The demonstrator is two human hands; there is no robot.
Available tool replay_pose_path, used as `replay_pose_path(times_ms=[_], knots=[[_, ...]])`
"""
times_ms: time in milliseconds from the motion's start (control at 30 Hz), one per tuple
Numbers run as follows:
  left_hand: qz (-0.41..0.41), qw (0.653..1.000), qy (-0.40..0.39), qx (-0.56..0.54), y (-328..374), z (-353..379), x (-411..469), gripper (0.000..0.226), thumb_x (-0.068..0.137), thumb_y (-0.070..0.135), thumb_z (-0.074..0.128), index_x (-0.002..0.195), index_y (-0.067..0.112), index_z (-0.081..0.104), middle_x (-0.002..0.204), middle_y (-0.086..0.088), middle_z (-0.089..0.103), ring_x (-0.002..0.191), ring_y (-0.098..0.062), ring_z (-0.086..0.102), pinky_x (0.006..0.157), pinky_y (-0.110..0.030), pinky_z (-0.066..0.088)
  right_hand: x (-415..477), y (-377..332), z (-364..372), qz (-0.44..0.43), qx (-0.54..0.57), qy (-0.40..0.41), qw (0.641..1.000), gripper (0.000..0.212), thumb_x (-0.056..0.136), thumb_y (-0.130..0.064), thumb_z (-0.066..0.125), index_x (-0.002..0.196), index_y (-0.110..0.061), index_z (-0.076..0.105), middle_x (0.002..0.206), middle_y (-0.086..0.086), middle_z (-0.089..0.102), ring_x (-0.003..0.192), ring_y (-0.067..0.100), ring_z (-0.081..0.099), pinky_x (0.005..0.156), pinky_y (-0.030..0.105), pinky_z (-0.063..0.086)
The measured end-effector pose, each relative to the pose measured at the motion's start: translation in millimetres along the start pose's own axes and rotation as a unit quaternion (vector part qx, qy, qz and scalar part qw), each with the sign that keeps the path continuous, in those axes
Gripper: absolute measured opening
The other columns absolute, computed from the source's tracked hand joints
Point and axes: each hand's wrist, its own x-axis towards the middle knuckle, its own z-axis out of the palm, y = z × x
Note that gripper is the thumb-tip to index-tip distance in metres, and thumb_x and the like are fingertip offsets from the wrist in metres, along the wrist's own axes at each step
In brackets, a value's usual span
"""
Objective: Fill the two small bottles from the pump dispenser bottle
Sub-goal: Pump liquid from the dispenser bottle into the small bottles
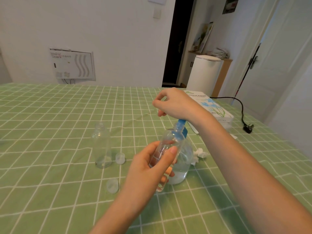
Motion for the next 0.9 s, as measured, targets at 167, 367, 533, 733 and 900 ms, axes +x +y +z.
replay_pose_path(times_ms=[167, 367, 533, 733, 900], knots=[[0.002, 1.0, 0.0, -0.007, 2, 0, 1, 0.038, 0.058, 0.055, 0.062, 0.09, 0.036, 0.07, 0.072, 0.004, 0.069, 0.056, -0.006, 0.059, 0.047, -0.015, 0.044, 1, -2, -1, -0.003, -0.007, -0.026, 1.0, 0.02, 0.093, -0.027, 0.05, 0.107, -0.017, 0.061, 0.082, 0.0, 0.073, 0.091, 0.018, 0.068, 0.072, 0.023, 0.049], [-0.012, 1.0, 0.002, 0.007, -1, -2, 0, 0.029, 0.069, 0.056, 0.069, 0.088, 0.035, 0.069, 0.072, 0.001, 0.069, 0.057, -0.009, 0.059, 0.047, -0.017, 0.044, 0, 1, 5, 0.009, -0.013, -0.043, 0.999, 0.021, 0.093, -0.027, 0.051, 0.106, -0.016, 0.062, 0.076, -0.003, 0.07, 0.089, 0.013, 0.066, 0.064, 0.018, 0.042], [-0.016, 1.0, 0.01, 0.017, -5, -3, 0, 0.024, 0.069, 0.048, 0.062, 0.088, 0.034, 0.068, 0.075, -0.005, 0.069, 0.057, -0.012, 0.058, 0.048, -0.021, 0.045, -1, 3, 9, 0.022, -0.009, -0.052, 0.998, 0.022, 0.093, -0.027, 0.051, 0.106, -0.013, 0.062, 0.074, -0.004, 0.069, 0.092, 0.016, 0.067, 0.068, 0.018, 0.044], [-0.002, 1.0, -0.005, 0.01, -2, -3, 0, 0.032, 0.066, 0.059, 0.067, 0.089, 0.037, 0.069, 0.073, 0.0, 0.069, 0.058, -0.01, 0.059, 0.048, -0.016, 0.044, 0, 2, 5, 0.019, 0.004, -0.043, 0.999, 0.019, 0.092, -0.025, 0.05, 0.102, -0.014, 0.062, 0.077, -0.001, 0.071, 0.087, 0.015, 0.069, 0.07, 0.019, 0.046], [0.004, 1.0, -0.003, 0.002, 0, -3, 1, 0.035, 0.06, 0.055, 0.06, 0.09, 0.038, 0.068, 0.072, 0.006, 0.068, 0.057, -0.006, 0.059, 0.046, -0.015, 0.043, 2, -3, -1, 0.007, 0.007, -0.023, 1.0, 0.018, 0.093, -0.025, 0.05, 0.104, -0.015, 0.061, 0.081, 0.003, 0.074, 0.083, 0.013, 0.068, 0.069, 0.019, 0.046]])
